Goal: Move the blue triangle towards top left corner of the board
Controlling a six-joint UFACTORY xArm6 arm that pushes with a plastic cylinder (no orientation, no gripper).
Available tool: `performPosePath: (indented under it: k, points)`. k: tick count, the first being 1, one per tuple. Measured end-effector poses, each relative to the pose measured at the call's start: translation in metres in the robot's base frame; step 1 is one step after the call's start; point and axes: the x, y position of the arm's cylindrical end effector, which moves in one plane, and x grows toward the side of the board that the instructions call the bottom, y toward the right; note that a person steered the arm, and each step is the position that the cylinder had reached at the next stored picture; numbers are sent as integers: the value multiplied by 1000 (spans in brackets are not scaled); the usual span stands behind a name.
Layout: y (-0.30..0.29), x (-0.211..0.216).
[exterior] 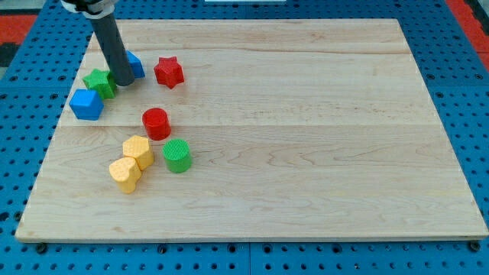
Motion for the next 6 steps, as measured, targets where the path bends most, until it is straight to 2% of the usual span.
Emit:
performPosePath:
  k: [1, 2, 3, 4, 5, 6]
  points:
    - [-47, -45]
    - [-69, -90]
    - [-73, -63]
    - [-55, -12]
    - [-12, -61]
    - [-20, -76]
